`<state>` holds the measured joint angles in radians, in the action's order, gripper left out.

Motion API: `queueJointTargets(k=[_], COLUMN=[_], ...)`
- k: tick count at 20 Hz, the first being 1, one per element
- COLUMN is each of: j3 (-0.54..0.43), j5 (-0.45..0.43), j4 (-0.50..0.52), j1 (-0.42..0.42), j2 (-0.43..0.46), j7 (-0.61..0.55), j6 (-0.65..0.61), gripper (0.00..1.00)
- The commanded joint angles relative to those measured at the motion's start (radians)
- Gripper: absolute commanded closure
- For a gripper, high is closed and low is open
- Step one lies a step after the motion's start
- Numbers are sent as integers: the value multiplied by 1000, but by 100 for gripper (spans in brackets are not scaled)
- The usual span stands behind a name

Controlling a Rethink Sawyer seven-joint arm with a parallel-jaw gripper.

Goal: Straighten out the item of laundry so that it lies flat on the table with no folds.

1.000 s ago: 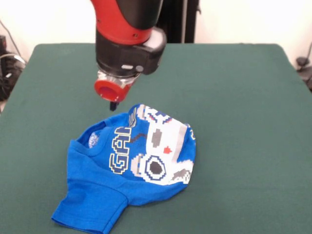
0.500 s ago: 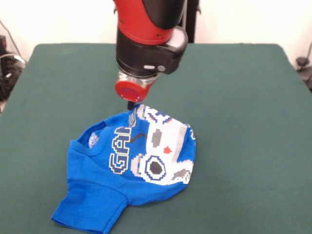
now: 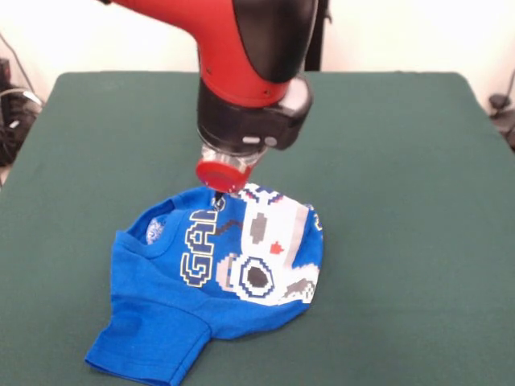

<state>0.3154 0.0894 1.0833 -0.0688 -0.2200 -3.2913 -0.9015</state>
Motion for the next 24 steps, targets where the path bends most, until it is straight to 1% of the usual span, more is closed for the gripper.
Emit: queueJointTargets(k=[1,4,7,9,13,17,18,24], j3=[-33,-30,-26,-27,-41,-50,-60,-72], j5=[44,38,29,21,11,-6,-14,-49], j4=[-49,-62,-79,-84,-61,-1,33,214], j1=[12,-3,-19,-34,-55,-74,-89,-119], j2=[108,102,120,136,157,153,141,62], j7=[-153,-118,-98,-83,-59,-35,-10,50], j6=[-41,-60,-39,-18,55,134,162,261], gripper=[100,100,100,100,100,100,100,100])
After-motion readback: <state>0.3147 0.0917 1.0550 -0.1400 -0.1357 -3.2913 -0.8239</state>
